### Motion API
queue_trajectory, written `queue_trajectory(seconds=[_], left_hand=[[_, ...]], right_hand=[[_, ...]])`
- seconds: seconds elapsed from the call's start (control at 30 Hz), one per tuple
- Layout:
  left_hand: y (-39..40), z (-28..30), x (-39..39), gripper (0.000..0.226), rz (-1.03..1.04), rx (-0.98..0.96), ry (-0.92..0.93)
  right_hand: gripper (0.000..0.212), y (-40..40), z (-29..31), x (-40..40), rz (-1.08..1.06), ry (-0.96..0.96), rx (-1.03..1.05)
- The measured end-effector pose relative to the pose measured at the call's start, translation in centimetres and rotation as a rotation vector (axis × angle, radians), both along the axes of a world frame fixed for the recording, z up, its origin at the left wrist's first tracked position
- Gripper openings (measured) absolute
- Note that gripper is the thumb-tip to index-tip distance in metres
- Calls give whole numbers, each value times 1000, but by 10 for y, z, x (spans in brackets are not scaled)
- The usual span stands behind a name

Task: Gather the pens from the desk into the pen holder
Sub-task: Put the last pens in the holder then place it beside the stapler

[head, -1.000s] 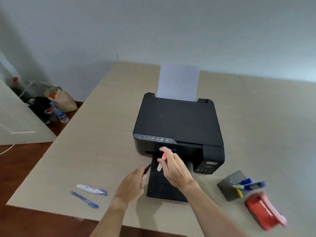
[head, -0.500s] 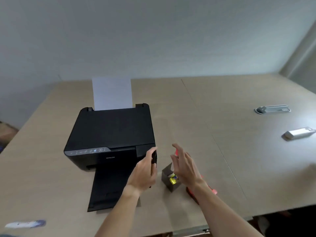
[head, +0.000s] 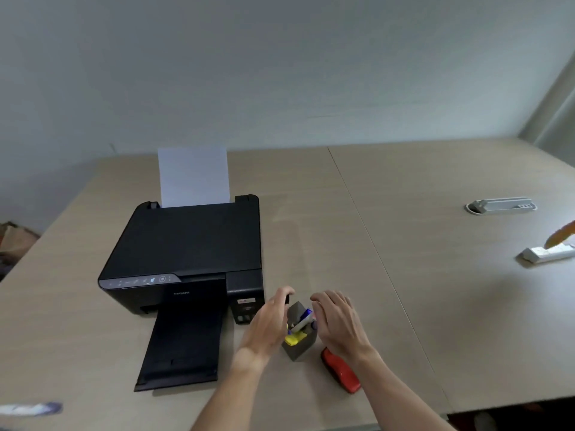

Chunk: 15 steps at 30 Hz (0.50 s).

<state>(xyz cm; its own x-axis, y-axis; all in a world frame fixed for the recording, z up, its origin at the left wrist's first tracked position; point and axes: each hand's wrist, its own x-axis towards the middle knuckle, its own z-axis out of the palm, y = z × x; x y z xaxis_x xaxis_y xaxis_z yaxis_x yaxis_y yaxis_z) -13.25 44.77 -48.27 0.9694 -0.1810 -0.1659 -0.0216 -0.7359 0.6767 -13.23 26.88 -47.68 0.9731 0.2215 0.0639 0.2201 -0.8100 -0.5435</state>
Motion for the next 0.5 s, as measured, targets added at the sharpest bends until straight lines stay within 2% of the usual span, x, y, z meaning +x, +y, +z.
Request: queue_trajectory(seconds=[0.13, 0.3, 0.5], left_hand=[[-4, 0, 4, 18, -35, 17, -13], [-30, 16, 4, 24, -117, -15, -150], [-102, 38, -16, 21, -259, 23, -187]], right_hand=[[14, -16, 18, 8, -85, -48, -36], [18, -50, 48, 3, -234, -14, -76], [17, -130, 72, -57, -439, 95, -157]])
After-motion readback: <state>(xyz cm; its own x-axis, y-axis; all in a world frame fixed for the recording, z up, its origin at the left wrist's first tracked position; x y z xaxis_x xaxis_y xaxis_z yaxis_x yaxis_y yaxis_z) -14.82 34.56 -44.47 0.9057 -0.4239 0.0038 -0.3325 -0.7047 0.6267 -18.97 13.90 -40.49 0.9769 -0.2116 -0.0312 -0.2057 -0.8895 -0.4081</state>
